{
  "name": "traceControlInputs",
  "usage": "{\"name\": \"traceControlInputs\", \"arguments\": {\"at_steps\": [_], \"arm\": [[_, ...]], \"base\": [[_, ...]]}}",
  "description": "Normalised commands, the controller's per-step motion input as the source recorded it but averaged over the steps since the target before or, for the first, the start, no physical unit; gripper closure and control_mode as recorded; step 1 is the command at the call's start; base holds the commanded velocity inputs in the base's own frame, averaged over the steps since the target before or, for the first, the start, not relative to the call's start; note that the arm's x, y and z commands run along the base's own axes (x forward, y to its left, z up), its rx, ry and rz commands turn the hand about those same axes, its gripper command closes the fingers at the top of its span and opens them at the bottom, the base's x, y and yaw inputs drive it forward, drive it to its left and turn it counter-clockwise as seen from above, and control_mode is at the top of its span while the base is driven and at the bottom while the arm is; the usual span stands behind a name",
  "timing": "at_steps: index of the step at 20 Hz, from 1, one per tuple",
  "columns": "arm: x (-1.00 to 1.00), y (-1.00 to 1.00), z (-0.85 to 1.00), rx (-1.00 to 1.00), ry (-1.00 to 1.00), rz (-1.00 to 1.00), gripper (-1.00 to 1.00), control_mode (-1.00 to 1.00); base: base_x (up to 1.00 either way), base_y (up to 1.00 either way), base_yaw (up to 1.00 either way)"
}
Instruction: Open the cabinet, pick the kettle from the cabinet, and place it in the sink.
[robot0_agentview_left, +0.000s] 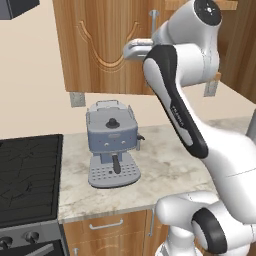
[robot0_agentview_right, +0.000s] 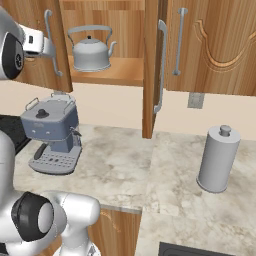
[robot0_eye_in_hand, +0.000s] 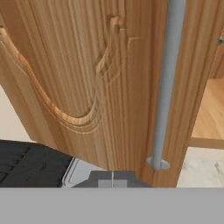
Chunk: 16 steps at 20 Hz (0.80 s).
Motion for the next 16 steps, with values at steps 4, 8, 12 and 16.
{"name": "traceControlInputs", "arguments": {"at_steps": [4, 8, 12, 16], "arm": [[-0.2, -0.22, 0.03, 0.0, -0.07, 0.0, 1.0, -1.0], [-0.06, -0.33, 0.04, 0.0, -0.05, 0.0, 1.0, -1.0], [0.0, -0.41, 0.0, 0.0, 0.0, 0.0, -1.0, -1.0], [0.0, -0.39, 0.0, 0.0, 0.01, -0.01, -1.0, -1.0]], "base": [[0.0, 0.0, 0.0], [0.0, 0.0, 0.0], [0.0, 0.0, 0.0], [0.0, 0.0, 0.0]]}}
